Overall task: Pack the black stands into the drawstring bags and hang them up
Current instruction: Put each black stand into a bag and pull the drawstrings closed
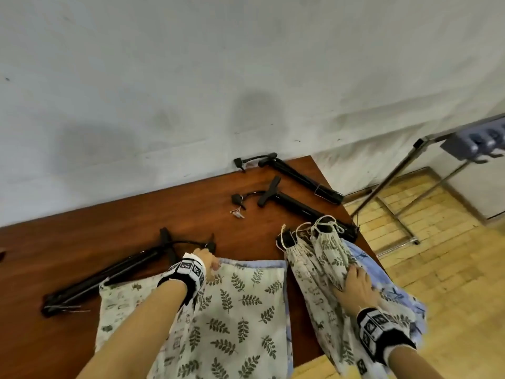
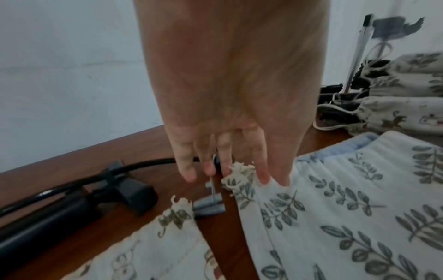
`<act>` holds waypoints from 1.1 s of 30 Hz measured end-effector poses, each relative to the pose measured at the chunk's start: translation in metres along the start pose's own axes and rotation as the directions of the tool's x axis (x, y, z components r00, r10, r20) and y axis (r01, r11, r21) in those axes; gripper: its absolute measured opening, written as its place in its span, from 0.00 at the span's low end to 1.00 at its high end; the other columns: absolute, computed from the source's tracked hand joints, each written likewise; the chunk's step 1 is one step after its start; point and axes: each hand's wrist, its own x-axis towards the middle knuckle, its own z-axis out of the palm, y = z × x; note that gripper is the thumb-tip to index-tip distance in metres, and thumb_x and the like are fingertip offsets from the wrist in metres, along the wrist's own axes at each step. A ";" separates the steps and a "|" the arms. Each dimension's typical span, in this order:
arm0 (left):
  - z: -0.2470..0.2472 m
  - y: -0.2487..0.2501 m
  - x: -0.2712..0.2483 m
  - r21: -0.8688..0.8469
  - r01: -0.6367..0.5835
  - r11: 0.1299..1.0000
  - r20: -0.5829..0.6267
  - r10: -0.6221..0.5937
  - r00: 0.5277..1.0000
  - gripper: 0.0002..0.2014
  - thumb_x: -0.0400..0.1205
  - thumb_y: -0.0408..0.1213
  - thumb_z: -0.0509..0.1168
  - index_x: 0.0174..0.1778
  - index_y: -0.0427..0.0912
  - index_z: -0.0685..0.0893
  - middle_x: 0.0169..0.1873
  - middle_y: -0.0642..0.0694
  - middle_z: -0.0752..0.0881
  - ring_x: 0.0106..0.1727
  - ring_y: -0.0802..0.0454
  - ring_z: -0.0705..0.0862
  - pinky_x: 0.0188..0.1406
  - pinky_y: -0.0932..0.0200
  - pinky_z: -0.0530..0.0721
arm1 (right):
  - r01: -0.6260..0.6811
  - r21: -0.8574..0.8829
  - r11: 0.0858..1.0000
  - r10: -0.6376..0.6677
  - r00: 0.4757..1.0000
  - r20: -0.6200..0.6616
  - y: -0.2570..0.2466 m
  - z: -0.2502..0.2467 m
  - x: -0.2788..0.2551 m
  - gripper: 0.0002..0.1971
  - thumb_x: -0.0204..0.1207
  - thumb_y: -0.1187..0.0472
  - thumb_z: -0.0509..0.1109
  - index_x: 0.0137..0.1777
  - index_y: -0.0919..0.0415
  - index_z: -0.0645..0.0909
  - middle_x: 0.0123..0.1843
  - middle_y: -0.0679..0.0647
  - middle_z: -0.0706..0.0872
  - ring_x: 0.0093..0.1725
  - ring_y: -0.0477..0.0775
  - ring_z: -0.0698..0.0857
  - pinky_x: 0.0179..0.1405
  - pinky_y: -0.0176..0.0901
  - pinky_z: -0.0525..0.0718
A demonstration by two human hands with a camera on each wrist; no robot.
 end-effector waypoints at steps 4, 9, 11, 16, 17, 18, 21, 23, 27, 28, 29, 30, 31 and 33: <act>0.016 0.013 0.006 0.072 0.054 0.996 -0.135 -0.044 0.990 0.22 0.78 0.34 0.68 0.69 0.43 0.74 0.72 0.39 0.67 0.73 0.37 0.68 0.67 0.42 0.74 | 0.015 0.060 0.998 -0.022 0.992 0.127 -0.003 -0.007 0.004 0.54 0.70 0.26 0.61 0.83 0.61 0.46 0.83 0.62 0.54 0.82 0.65 0.57 0.75 0.66 0.62; 0.006 0.005 0.009 -0.089 0.044 0.995 -0.189 -0.060 0.980 0.19 0.81 0.34 0.60 0.68 0.41 0.69 0.66 0.39 0.73 0.67 0.39 0.75 0.64 0.42 0.78 | 0.112 0.133 0.985 -0.104 0.993 -0.063 -0.025 -0.028 0.010 0.46 0.75 0.34 0.63 0.83 0.59 0.49 0.79 0.62 0.60 0.79 0.66 0.61 0.74 0.64 0.66; -0.005 -0.011 0.005 -0.159 0.049 0.986 -0.253 -0.088 0.963 0.17 0.80 0.33 0.60 0.65 0.41 0.70 0.65 0.40 0.73 0.65 0.40 0.75 0.62 0.42 0.79 | 0.155 0.116 0.981 -0.143 0.984 -0.107 -0.043 -0.033 0.010 0.43 0.76 0.37 0.64 0.83 0.57 0.51 0.80 0.61 0.59 0.80 0.65 0.59 0.75 0.63 0.64; -0.006 -0.083 -0.004 -0.284 0.348 0.893 -0.308 -0.429 0.849 0.29 0.79 0.37 0.68 0.74 0.42 0.64 0.71 0.41 0.68 0.73 0.40 0.68 0.64 0.42 0.76 | 0.165 0.232 0.958 -0.137 0.982 -0.133 -0.087 -0.029 -0.001 0.32 0.77 0.50 0.66 0.79 0.56 0.60 0.77 0.60 0.61 0.78 0.66 0.59 0.75 0.60 0.64; -0.001 -0.102 -0.008 -0.275 0.392 0.878 -0.272 -0.462 0.844 0.30 0.79 0.38 0.68 0.74 0.42 0.63 0.71 0.40 0.68 0.73 0.39 0.68 0.65 0.42 0.76 | 0.135 0.262 0.956 -0.112 0.989 -0.100 -0.095 -0.025 -0.005 0.32 0.77 0.53 0.66 0.79 0.56 0.59 0.77 0.62 0.61 0.79 0.66 0.59 0.76 0.60 0.62; 0.005 -0.117 -0.012 -0.235 0.416 0.878 -0.238 -0.467 0.852 0.29 0.79 0.38 0.67 0.74 0.42 0.64 0.70 0.39 0.69 0.72 0.39 0.69 0.65 0.43 0.77 | 0.098 0.293 0.951 -0.083 0.994 -0.066 -0.102 -0.022 -0.009 0.32 0.78 0.55 0.65 0.80 0.56 0.58 0.77 0.63 0.60 0.79 0.67 0.57 0.77 0.61 0.61; 0.024 -0.154 -0.018 -0.050 0.372 0.927 -0.162 -0.375 0.913 0.24 0.81 0.39 0.64 0.72 0.42 0.67 0.68 0.41 0.73 0.69 0.42 0.74 0.64 0.47 0.76 | 0.007 0.356 0.935 -0.005 1.000 -0.006 -0.121 -0.012 -0.024 0.32 0.78 0.58 0.65 0.80 0.58 0.57 0.77 0.66 0.59 0.79 0.69 0.56 0.79 0.62 0.59; 0.029 -0.171 -0.023 -0.001 0.318 0.948 -0.126 -0.315 0.941 0.22 0.80 0.39 0.65 0.70 0.42 0.69 0.64 0.43 0.78 0.65 0.43 0.78 0.61 0.49 0.77 | 0.010 0.353 0.936 -0.010 1.000 -0.001 -0.133 -0.005 -0.035 0.30 0.78 0.60 0.66 0.78 0.58 0.61 0.77 0.65 0.60 0.78 0.69 0.59 0.77 0.60 0.61; 0.018 -0.188 -0.027 -0.086 0.212 0.974 -0.016 -0.214 0.977 0.19 0.78 0.43 0.69 0.61 0.41 0.76 0.56 0.42 0.82 0.55 0.43 0.84 0.51 0.52 0.84 | 0.042 0.348 0.937 -0.038 0.999 -0.018 -0.163 0.008 -0.058 0.28 0.77 0.62 0.66 0.77 0.58 0.66 0.75 0.63 0.64 0.75 0.64 0.65 0.74 0.54 0.65; 0.012 -0.188 -0.028 -0.122 0.201 0.972 -0.014 -0.205 0.979 0.19 0.77 0.43 0.69 0.61 0.41 0.77 0.56 0.42 0.82 0.55 0.43 0.85 0.50 0.52 0.85 | 0.047 0.332 0.942 -0.044 0.999 -0.015 -0.170 0.006 -0.063 0.28 0.77 0.62 0.66 0.77 0.57 0.65 0.76 0.62 0.64 0.75 0.63 0.65 0.75 0.53 0.64; 0.006 -0.189 -0.029 -0.158 0.195 0.968 -0.032 -0.202 0.979 0.19 0.77 0.43 0.69 0.61 0.41 0.77 0.56 0.42 0.82 0.54 0.43 0.85 0.49 0.53 0.85 | 0.059 0.319 0.946 -0.058 0.998 -0.013 -0.179 0.005 -0.069 0.28 0.77 0.62 0.66 0.77 0.57 0.65 0.76 0.62 0.64 0.76 0.62 0.64 0.76 0.53 0.63; -0.002 -0.189 -0.030 -0.190 0.183 0.964 -0.067 -0.199 0.978 0.18 0.76 0.42 0.70 0.60 0.41 0.77 0.55 0.42 0.83 0.53 0.43 0.85 0.48 0.53 0.86 | 0.082 0.315 0.945 -0.080 0.997 -0.022 -0.189 0.003 -0.075 0.27 0.78 0.62 0.66 0.77 0.58 0.65 0.77 0.61 0.63 0.77 0.61 0.62 0.77 0.52 0.62; -0.011 -0.188 -0.032 -0.220 0.173 0.960 -0.103 -0.199 0.975 0.18 0.76 0.41 0.69 0.59 0.42 0.77 0.53 0.42 0.83 0.51 0.44 0.86 0.47 0.53 0.86 | 0.117 0.326 0.938 -0.109 0.993 -0.044 -0.199 -0.002 -0.080 0.27 0.78 0.63 0.66 0.77 0.57 0.65 0.77 0.60 0.63 0.78 0.60 0.61 0.78 0.51 0.61; -0.033 -0.182 -0.035 -0.269 0.122 0.955 -0.179 -0.174 0.968 0.17 0.75 0.39 0.69 0.59 0.42 0.77 0.51 0.42 0.84 0.49 0.44 0.86 0.43 0.54 0.86 | 0.200 0.368 0.908 -0.174 0.979 -0.103 -0.219 -0.017 -0.089 0.27 0.79 0.63 0.66 0.77 0.56 0.65 0.78 0.57 0.63 0.79 0.57 0.60 0.78 0.49 0.62</act>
